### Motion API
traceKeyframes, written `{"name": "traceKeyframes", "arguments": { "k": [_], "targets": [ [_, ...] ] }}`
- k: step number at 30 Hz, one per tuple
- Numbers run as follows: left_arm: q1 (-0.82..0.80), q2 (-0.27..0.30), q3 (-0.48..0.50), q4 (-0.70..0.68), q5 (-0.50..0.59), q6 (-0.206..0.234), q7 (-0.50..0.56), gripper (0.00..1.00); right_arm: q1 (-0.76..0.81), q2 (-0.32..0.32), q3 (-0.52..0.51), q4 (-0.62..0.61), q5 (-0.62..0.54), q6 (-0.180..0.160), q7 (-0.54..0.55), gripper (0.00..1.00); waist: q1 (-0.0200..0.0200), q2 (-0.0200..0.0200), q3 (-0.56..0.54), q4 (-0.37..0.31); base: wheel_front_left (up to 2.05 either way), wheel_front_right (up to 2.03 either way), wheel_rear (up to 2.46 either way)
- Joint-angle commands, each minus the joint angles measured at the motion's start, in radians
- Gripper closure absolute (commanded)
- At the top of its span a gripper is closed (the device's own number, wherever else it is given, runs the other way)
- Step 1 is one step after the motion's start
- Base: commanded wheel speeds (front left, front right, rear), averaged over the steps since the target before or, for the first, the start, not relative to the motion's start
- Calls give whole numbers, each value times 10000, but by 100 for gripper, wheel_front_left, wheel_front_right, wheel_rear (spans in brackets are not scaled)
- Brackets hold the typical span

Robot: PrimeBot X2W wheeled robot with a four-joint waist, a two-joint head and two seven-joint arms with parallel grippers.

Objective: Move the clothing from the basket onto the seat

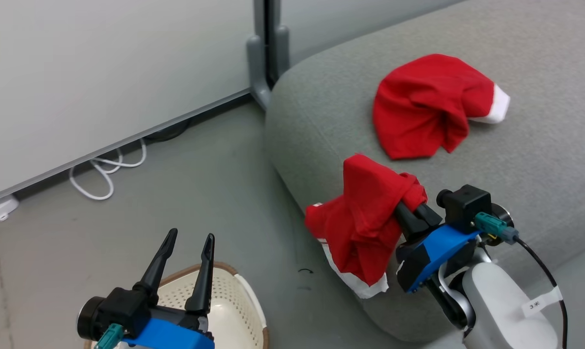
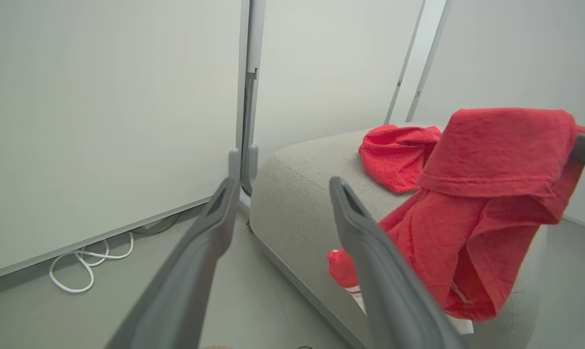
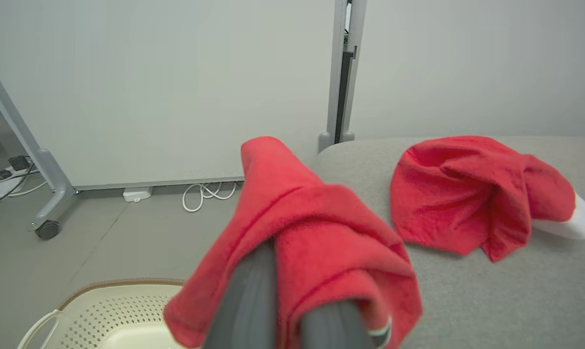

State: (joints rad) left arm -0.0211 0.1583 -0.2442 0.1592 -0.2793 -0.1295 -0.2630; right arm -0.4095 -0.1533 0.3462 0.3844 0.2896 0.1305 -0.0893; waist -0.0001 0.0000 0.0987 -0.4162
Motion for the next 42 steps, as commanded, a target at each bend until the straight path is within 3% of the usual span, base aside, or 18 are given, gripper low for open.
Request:
{"name": "traceKeyframes", "arguments": {
  "k": [1,9,24,34,42],
  "targets": [
    [-110,71,-1,15,82,-3,-27,0,120,46,-35,-96,-70,5,-13,100,1,0,110,-332,0,0,0],
    [-129,201,107,28,27,-5,-28,0,574,229,-343,-503,-177,5,32,100,1,0,268,-943,0,0,0],
    [-214,335,95,-40,17,-6,-28,0,699,489,-494,-714,-269,5,93,100,1,0,535,-1257,0,0,0],
    [-487,599,22,-328,85,-6,-27,0,-938,462,-922,-551,-270,5,-120,100,1,0,1307,-1168,0,0,0],
    [-1017,1013,-32,-775,286,-6,-28,0,-3442,-14,-2028,-193,528,5,43,100,1,0,2428,-913,0,0,0]
  ]
}}
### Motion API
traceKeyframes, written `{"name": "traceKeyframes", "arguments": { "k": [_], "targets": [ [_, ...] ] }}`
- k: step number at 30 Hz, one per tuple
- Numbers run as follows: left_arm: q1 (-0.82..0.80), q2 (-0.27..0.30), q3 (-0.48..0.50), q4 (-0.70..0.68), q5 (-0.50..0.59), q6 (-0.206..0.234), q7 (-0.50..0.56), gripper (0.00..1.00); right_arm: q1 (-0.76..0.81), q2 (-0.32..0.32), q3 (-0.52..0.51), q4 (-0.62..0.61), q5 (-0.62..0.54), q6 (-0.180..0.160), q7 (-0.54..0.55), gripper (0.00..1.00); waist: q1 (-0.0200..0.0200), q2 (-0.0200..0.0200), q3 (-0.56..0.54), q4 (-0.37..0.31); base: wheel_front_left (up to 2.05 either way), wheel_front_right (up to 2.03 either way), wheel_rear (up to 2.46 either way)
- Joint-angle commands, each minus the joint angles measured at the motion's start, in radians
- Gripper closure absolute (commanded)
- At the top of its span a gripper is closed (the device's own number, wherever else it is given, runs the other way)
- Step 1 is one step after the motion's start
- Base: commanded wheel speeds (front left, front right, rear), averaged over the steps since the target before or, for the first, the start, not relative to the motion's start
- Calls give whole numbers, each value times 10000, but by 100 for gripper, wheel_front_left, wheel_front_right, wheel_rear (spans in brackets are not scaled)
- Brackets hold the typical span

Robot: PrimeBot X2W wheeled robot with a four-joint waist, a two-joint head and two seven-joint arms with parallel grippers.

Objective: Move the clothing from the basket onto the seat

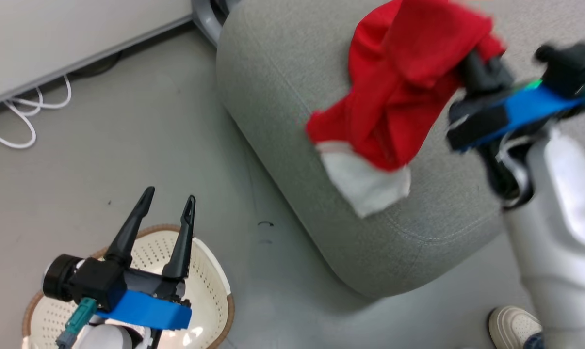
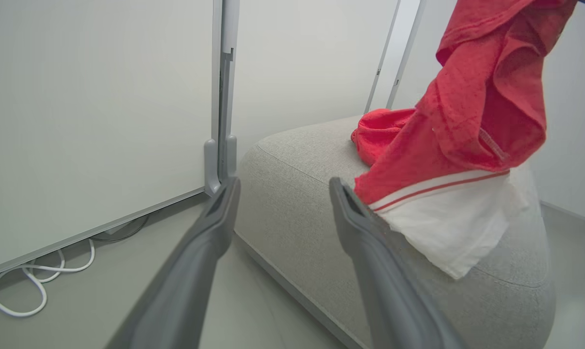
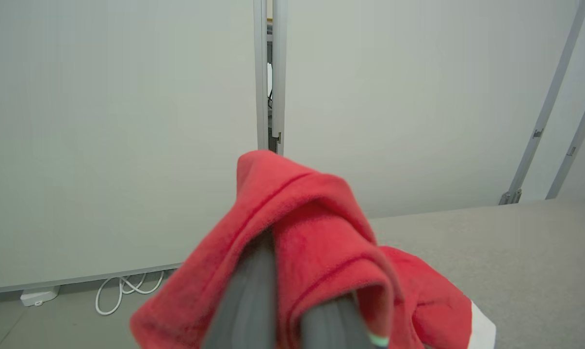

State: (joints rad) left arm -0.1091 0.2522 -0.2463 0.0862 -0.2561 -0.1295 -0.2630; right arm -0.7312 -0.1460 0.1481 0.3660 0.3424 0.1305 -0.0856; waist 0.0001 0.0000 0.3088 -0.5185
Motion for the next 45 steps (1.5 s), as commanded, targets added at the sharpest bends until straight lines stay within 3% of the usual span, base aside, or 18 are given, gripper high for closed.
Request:
{"name": "traceKeyframes", "arguments": {
  "k": [1,9,13,18,29,30,31,32,38,45],
  "targets": [
    [-219,133,-14,-82,59,-6,-27,0,-594,-185,-211,24,220,3,72,100,-1,0,503,148,0,0,0],
    [-884,705,-285,-496,100,-6,-26,0,-3464,-1684,-1558,712,883,3,368,100,-1,0,1859,534,0,0,0],
    [-1208,1020,-430,-919,-48,-5,-26,0,-4526,-2375,-2473,1121,462,5,143,100,-1,0,2553,718,0,0,0],
    [-1557,1288,-540,-1402,-13,-7,-28,0,-4989,-2782,-3212,1851,-78,3,-153,100,-1,0,3271,926,0,0,0],
    [-1925,1649,-505,-2246,9,-5,-28,0,-3811,-2290,-3769,4459,-824,3,-1032,100,-1,0,4219,1303,0,0,0],
    [-1925,1671,-533,-2235,-11,-5,-24,0,-3746,-2253,-3733,4724,-905,3,-1107,95,-1,0,4248,1351,0,0,0],
    [-1935,1670,-544,-2234,-37,-4,-16,0,-3697,-2172,-3719,4954,-981,5,-1170,51,-1,0,4274,1389,0,0,0],
    [-1947,1666,-544,-2230,-64,1,1,0,-3666,-2105,-3683,5184,-1043,5,-1219,0,-1,0,4292,1413,0,0,0],
    [-1871,1643,-561,-2043,-171,72,50,0,-3543,-2078,-3222,6376,-1696,3,-1431,0,-1,0,4047,1530,0,0,0],
    [-1711,1419,-703,-1583,-231,140,15,0,-3387,-1940,-2919,6913,-1931,3,-1574,0,-1,0,3364,1598,0,0,0]
  ]
}}
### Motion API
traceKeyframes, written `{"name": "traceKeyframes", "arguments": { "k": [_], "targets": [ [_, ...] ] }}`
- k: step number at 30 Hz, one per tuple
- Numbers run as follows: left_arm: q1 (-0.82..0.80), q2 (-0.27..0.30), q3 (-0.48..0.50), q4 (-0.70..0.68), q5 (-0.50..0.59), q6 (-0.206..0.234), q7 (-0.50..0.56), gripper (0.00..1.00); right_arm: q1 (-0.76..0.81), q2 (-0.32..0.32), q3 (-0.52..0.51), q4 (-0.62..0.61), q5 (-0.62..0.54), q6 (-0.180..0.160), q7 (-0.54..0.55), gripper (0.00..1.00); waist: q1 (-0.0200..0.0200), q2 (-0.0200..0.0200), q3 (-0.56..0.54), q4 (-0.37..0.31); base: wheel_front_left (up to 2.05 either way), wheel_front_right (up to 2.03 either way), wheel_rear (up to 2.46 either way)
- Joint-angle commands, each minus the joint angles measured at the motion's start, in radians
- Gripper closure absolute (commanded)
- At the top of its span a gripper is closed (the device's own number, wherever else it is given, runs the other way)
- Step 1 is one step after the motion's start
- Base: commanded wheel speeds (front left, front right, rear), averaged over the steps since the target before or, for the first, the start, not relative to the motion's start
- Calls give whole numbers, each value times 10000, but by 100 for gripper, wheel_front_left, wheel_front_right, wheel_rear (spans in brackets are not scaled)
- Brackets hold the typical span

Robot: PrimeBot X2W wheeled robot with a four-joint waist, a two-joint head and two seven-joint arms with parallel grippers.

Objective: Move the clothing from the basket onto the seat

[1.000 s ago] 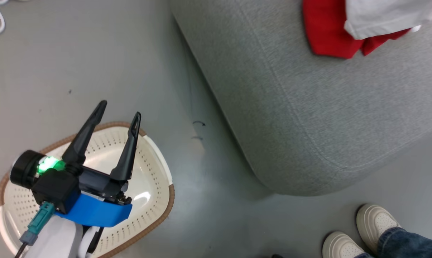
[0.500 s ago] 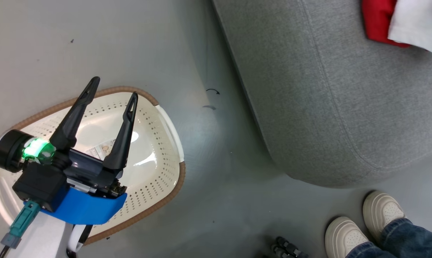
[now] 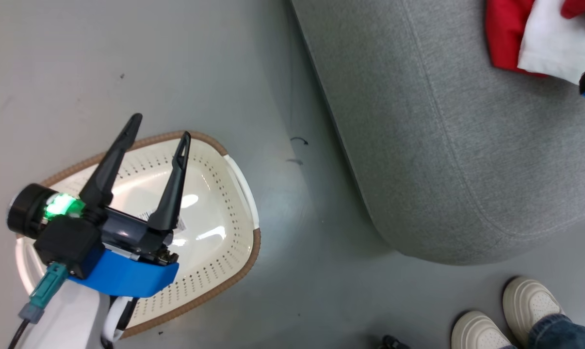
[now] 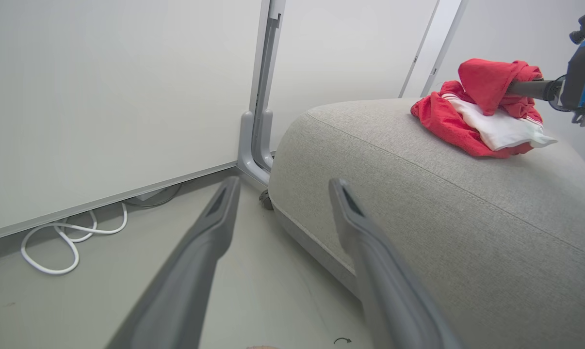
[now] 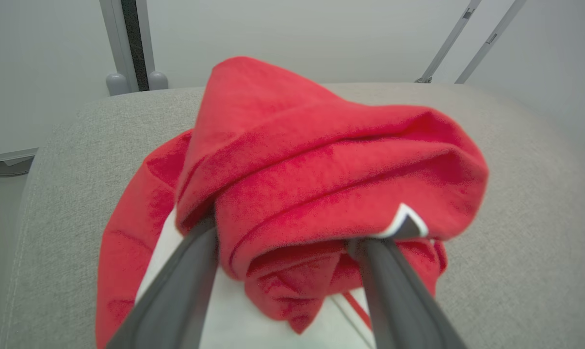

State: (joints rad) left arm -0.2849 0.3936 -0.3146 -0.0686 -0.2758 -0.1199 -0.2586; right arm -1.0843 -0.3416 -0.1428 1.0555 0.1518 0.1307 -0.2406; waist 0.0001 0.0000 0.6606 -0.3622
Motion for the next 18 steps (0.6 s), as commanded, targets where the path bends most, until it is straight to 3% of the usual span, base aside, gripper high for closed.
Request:
{"name": "traceKeyframes", "arguments": {
  "k": [1,9,18],
  "targets": [
    [90,-49,-41,94,-55,41,-36,0,220,88,61,89,-7,1,-57,0,-1,0,-336,51,0,0,0],
    [449,-713,150,800,-174,98,-72,0,1263,440,1017,-4,210,1,-202,0,-1,0,-1811,193,0,0,0],
    [1242,-1656,890,1482,-234,51,-76,0,3432,689,1883,-2064,664,1,-248,0,-1,0,-3521,545,0,0,0]
  ]
}}
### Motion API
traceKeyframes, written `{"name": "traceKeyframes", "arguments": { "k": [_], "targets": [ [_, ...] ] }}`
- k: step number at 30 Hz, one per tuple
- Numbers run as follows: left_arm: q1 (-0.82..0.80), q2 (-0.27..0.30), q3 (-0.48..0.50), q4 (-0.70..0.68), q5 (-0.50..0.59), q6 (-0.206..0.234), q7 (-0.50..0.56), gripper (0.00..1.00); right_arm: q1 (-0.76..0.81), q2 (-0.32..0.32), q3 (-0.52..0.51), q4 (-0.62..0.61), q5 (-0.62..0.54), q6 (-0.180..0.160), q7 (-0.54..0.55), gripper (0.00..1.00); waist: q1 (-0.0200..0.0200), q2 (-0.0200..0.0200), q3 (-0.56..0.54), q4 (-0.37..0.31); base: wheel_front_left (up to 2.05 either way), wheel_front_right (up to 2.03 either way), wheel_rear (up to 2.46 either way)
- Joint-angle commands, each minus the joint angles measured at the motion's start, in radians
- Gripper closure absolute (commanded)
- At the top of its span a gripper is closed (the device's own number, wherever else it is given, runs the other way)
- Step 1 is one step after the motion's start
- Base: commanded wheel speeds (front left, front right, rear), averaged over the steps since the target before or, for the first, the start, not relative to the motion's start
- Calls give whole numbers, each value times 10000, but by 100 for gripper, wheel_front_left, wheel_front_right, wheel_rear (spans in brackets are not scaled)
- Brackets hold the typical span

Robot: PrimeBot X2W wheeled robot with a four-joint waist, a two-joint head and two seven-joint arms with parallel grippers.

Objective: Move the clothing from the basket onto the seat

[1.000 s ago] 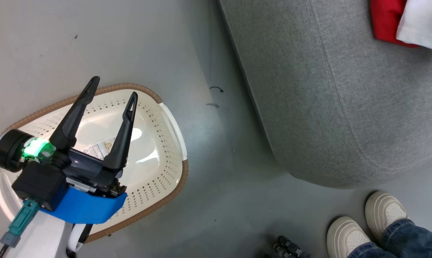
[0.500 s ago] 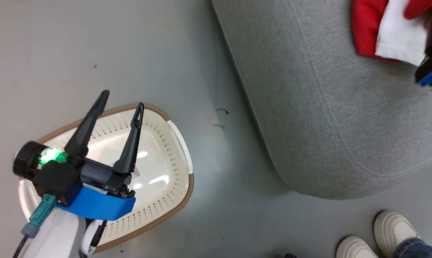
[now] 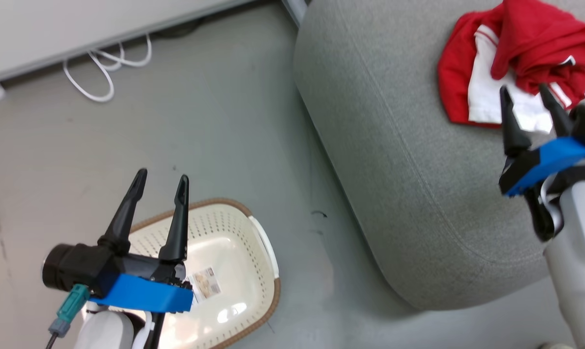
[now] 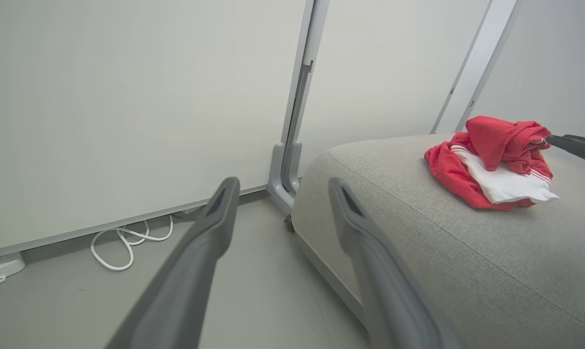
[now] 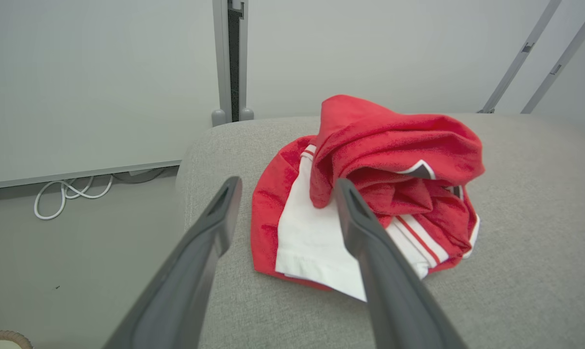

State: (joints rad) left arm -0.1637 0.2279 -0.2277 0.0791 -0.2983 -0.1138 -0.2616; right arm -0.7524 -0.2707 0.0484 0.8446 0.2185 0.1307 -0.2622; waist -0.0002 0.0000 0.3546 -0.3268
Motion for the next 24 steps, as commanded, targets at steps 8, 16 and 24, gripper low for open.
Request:
{"name": "traceKeyframes", "arguments": {
  "k": [8,16,24],
  "targets": [
    [762,-694,931,532,41,-80,-47,0,2349,227,67,-2117,22,1,-34,0,2,0,-1662,659,0,0,0],
    [1287,-1092,1715,974,445,-102,-40,0,3993,837,-600,-4048,-454,3,454,0,2,0,-2450,1205,0,0,0],
    [1609,-1337,2073,1372,610,-150,-40,0,5325,1516,-1101,-5615,-973,3,1226,0,2,0,-2965,1890,0,0,0]
  ]
}}
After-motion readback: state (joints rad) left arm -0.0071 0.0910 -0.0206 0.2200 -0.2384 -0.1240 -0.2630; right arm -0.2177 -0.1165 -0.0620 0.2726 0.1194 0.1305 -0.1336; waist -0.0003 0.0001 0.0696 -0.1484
